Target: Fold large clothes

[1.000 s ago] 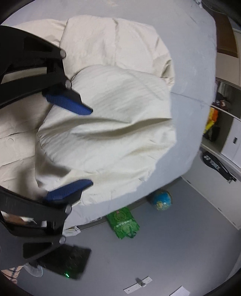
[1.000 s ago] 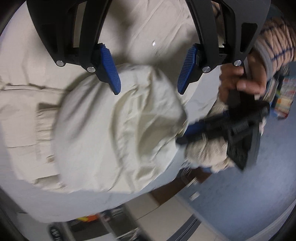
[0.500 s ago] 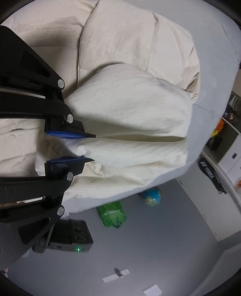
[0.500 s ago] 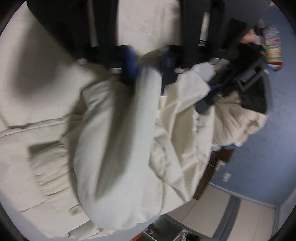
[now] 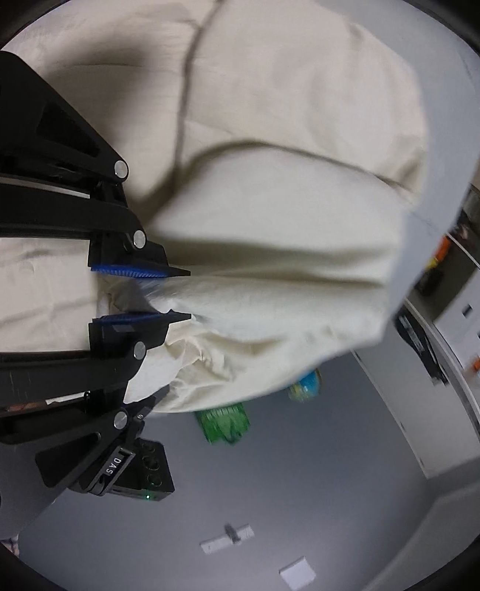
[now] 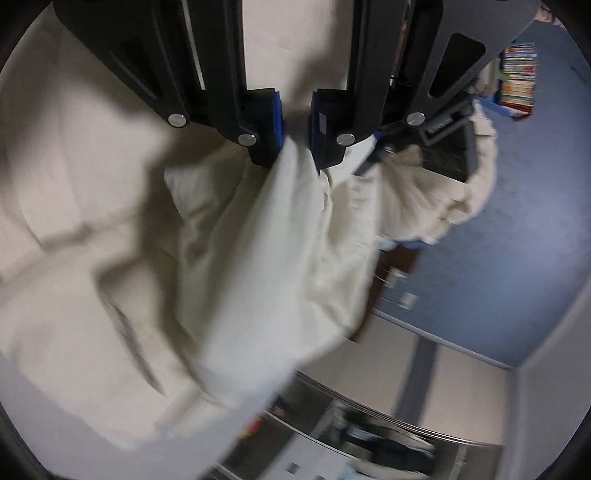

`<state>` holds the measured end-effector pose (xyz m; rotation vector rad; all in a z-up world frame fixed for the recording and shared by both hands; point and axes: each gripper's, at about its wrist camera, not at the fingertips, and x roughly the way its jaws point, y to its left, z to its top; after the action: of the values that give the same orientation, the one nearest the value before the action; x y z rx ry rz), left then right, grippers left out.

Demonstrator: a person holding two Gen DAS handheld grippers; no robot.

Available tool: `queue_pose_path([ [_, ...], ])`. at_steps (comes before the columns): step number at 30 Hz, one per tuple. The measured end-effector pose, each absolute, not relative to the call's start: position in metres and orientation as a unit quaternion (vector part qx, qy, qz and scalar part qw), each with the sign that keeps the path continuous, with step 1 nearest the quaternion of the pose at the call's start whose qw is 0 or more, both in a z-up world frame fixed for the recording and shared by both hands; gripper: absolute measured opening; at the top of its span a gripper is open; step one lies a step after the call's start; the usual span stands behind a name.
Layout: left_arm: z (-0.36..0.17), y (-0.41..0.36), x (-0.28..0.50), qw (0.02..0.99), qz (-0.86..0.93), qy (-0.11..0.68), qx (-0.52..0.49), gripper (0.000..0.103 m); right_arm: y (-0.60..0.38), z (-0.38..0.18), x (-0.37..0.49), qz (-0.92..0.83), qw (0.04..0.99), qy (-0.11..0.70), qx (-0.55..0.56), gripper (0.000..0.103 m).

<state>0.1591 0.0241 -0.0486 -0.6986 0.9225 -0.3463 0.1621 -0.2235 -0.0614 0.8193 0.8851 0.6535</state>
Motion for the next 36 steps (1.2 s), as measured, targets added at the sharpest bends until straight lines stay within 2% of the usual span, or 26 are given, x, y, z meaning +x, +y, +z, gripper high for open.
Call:
queue_pose_path([
  [4,-0.068,0.016,0.152,0.829,-0.147,0.446,-0.304,0.016,-0.223,-0.088,0.16,0.284,0.769,0.435,0.371,0.008],
  [13,-0.083,0.011,0.156,0.836,-0.136,0.452,-0.28,0.02,-0.208,-0.088,0.159,0.269,0.787,0.455,0.318,0.01],
  [17,-0.082,0.007,0.16,0.836,-0.139,0.447,-0.285,0.021,-0.201,-0.064,0.151,0.252,0.807,0.451,0.284,0.015],
  [26,-0.088,0.022,0.144,0.835,-0.136,0.446,-0.292,0.021,-0.174,0.021,0.139,0.238,0.894,0.344,0.16,0.015],
  [27,-0.089,0.021,0.144,0.835,-0.136,0.446,-0.293,0.021,-0.173,0.025,0.142,0.24,0.895,0.343,0.152,0.022],
  [28,-0.089,0.02,0.143,0.835,-0.136,0.446,-0.293,0.021,-0.166,0.028,0.148,0.243,0.893,0.351,0.141,0.04],
  [30,-0.09,0.02,0.142,0.834,-0.136,0.447,-0.294,0.021,-0.153,0.03,0.163,0.234,0.892,0.37,0.113,0.056],
  [35,-0.087,0.018,0.143,0.835,-0.133,0.449,-0.29,0.021,-0.132,0.005,0.198,0.22,0.876,0.42,0.087,0.054],
  [36,-0.087,0.018,0.143,0.835,-0.132,0.45,-0.289,0.021,-0.13,0.0,0.201,0.222,0.874,0.425,0.079,0.039],
])
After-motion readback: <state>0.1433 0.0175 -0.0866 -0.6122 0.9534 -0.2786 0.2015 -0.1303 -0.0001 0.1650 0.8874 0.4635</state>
